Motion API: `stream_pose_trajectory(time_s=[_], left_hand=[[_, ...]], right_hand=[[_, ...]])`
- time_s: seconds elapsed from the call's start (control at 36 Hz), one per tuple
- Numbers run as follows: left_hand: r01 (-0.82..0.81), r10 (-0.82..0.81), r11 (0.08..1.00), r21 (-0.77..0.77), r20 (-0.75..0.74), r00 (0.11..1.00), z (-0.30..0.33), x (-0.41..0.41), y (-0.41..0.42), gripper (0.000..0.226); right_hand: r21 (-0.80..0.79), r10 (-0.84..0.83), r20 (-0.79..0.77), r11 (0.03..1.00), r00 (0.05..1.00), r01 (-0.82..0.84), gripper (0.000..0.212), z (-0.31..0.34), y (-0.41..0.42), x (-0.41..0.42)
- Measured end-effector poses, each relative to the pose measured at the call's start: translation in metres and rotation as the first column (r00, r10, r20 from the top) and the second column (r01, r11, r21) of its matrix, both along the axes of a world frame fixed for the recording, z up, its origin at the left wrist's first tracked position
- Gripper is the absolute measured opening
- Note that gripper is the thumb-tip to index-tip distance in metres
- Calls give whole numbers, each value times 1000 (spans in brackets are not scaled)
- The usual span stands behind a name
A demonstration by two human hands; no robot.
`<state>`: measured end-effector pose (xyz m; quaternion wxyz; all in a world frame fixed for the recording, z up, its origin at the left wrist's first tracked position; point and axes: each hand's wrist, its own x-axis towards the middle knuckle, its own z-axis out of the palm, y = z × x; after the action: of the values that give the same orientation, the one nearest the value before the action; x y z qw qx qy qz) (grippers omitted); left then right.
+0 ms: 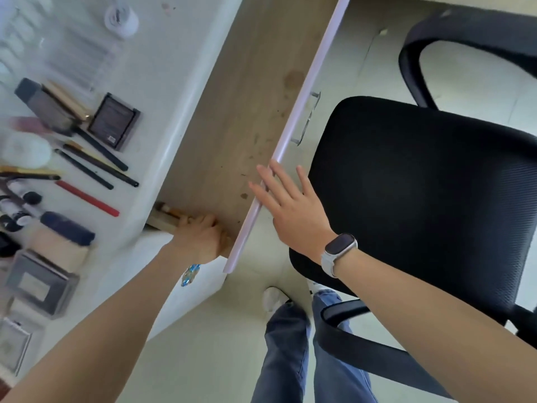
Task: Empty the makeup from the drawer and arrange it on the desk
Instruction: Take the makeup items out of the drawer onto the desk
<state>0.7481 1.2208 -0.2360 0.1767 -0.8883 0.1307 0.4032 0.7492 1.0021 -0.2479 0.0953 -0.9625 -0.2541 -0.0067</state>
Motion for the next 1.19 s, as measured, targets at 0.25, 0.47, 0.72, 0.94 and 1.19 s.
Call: stream_pose_trajectory(time_s=[0.25, 0.47, 0.72, 0.94, 1.19], left_hand=[[-91, 96, 990, -108, 42, 994, 5, -2, -6, 42], [36, -16, 984, -173, 112, 994, 13, -8, 7, 68], [235, -61, 854, -464, 360, 931, 35, -29, 23, 19], [201, 295, 656, -727, 493, 818, 64, -43, 10, 10], [-107, 945, -175, -979, -198, 262, 126, -55, 5, 23]], right_hand=[[3, -5, 14, 1000, 1000, 4, 57, 20, 2, 2], [29, 7, -16, 1000, 1000, -6, 53, 30, 2, 4], [-59, -24, -76, 998, 997, 19, 51, 33, 12, 0], [-37, -35, -151, 999, 988, 30, 50, 50, 12, -1], [526, 289, -415, 850, 863, -32, 47, 102, 48, -3]])
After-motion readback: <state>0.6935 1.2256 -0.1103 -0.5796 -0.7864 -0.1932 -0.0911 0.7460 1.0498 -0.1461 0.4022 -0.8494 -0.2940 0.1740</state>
